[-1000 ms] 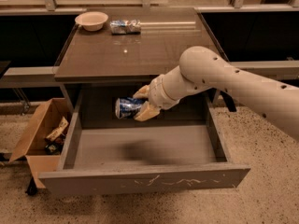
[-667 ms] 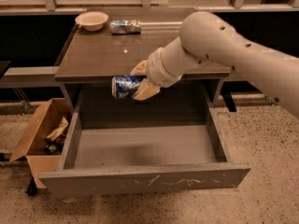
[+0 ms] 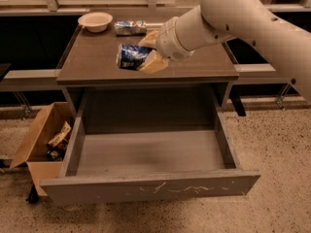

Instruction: Pick pepsi can from top drawer and place on counter

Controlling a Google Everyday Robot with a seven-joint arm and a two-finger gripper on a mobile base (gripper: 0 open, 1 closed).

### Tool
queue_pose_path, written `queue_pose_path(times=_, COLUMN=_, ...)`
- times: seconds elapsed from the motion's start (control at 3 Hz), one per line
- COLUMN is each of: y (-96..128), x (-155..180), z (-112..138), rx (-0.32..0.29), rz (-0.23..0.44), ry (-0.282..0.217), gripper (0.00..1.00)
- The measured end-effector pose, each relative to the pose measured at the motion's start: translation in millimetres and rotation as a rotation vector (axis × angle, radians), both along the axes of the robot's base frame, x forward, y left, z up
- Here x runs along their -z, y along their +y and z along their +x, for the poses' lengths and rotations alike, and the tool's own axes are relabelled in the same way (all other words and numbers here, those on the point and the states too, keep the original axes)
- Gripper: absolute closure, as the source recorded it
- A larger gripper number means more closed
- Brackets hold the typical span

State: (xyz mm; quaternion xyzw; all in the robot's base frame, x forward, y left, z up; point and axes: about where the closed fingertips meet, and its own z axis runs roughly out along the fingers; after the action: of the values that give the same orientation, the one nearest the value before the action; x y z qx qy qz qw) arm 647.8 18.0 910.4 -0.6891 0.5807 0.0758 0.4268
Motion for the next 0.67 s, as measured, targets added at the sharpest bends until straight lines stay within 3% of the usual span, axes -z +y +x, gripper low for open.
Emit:
queue_pose_path(times=0.33, y=0.9, x=-1.2, z=39.4, rx=0.071, rz=0.116, ry=0.052, gripper=1.00)
queue_pose_path(times=0.67, y=2.9, x=13.8, z=76.5, rx=0.124, rz=0.177, ry=0.129, gripper=1.00)
